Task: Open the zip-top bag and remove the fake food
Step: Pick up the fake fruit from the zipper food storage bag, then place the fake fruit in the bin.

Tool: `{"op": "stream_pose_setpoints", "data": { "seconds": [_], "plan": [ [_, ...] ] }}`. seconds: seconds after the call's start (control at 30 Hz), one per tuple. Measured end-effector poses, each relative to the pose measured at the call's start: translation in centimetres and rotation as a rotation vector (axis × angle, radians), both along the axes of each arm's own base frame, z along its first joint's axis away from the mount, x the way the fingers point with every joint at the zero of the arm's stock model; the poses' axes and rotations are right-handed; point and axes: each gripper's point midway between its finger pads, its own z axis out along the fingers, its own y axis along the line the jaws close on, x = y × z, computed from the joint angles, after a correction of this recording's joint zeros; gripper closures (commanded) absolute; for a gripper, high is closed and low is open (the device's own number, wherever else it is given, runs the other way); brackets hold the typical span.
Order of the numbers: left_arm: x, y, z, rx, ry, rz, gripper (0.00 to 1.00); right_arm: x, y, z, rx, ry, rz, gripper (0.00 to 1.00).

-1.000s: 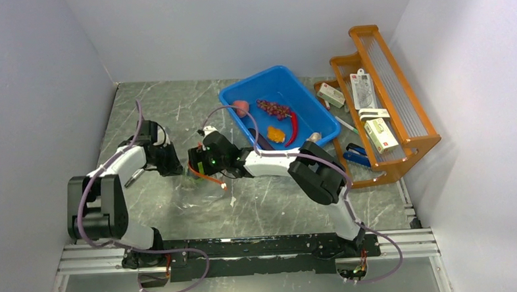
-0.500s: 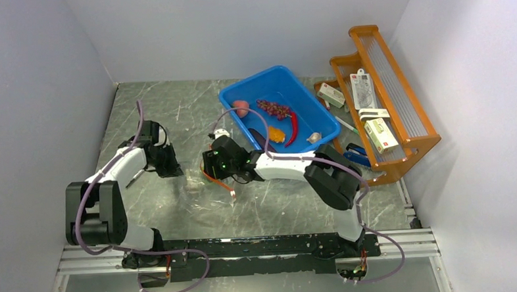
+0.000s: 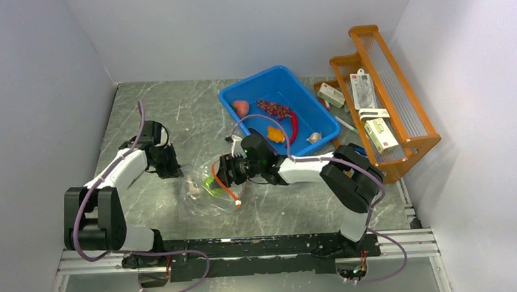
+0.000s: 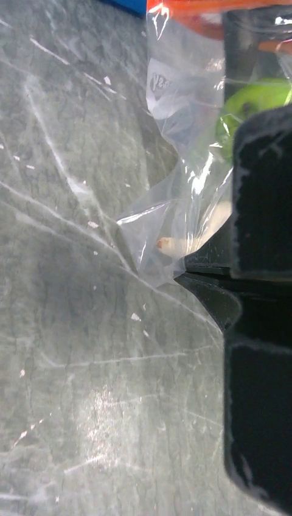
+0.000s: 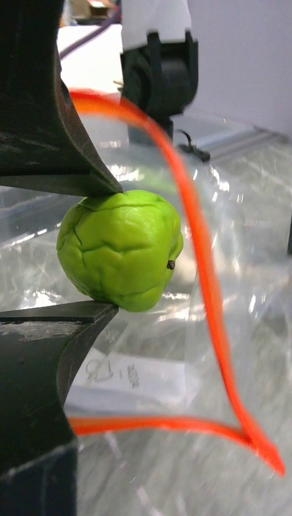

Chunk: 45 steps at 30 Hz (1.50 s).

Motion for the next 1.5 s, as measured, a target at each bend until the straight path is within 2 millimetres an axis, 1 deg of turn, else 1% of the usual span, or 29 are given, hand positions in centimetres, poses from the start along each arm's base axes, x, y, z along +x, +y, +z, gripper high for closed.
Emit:
{"op": "stream_pose_setpoints", "data": {
  "seconds": [0.07, 0.17, 0.23, 0.33, 0.4, 0.5, 0.57, 0.6, 0.7, 0.9, 1.03, 1.1, 1.17, 1.37, 1.5],
  "plan": [
    [0.1, 0.3, -0.1, 0.02, -0.002, 0.007, 0.93, -0.3, 0.6, 1.0, 0.02, -0.011, 0.06, 0.54],
    [0.1, 0.7, -0.2, 0.046, -0.004, 0.013, 0.93, 0.3, 1.5, 2.3, -0.008, -0.079, 0.093, 0.55],
    [0.2, 0.9, -0.3, 0.059, -0.005, 0.016, 0.93, 0.5, 1.6, 2.6, -0.032, -0.116, 0.102, 0.55],
    [0.1, 0.8, -0.3, 0.066, -0.003, 0.017, 0.93, 0.7, 0.5, 1.8, -0.118, -0.157, 0.084, 0.55],
    [0.0, 0.5, -0.3, 0.061, -0.002, 0.009, 0.93, 1.1, -0.3, 1.7, -0.161, -0.189, 0.057, 0.55],
    [0.1, 0.6, -0.3, 0.077, -0.004, 0.011, 0.93, 1.9, -1.8, 2.7, -0.208, -0.246, 0.006, 0.55],
    [0.1, 0.9, -0.4, 0.089, -0.005, 0.017, 0.93, 2.3, -2.7, 3.7, -0.22, -0.286, -0.021, 0.55],
    [0.1, 1.0, -0.4, 0.094, -0.005, 0.019, 0.93, 2.6, -3.2, 4.6, -0.217, -0.315, -0.039, 0.55],
    [0.1, 1.1, -0.4, 0.102, -0.006, 0.02, 0.93, 2.8, -3.3, 5.1, -0.206, -0.337, -0.047, 0.55],
    [0.1, 1.0, -0.5, 0.119, -0.008, 0.012, 0.93, 2.2, -4.0, 3.8, -0.232, -0.324, -0.037, 0.55],
    [0.1, 0.9, -0.5, 0.128, -0.01, 0.008, 0.93, 2.5, -4.2, 3.9, -0.243, -0.339, -0.051, 0.56],
    [0.1, 1.0, -0.4, 0.132, -0.013, 0.009, 0.93, 2.8, -4.6, 4.3, -0.25, -0.358, -0.071, 0.56],
    [0.1, 1.0, -0.3, 0.134, -0.017, 0.009, 0.93, 3.0, -5.3, 5.0, -0.252, -0.386, -0.099, 0.57],
    [0.2, 1.1, -0.1, 0.137, -0.028, 0.012, 0.93, 4.2, -8.3, 9.1, -0.236, -0.496, -0.26, 0.59],
    [0.2, 1.0, 0.0, 0.137, -0.031, 0.012, 0.92, 5.5, -10.4, 10.8, -0.252, -0.542, -0.396, 0.6]
  ]
}}
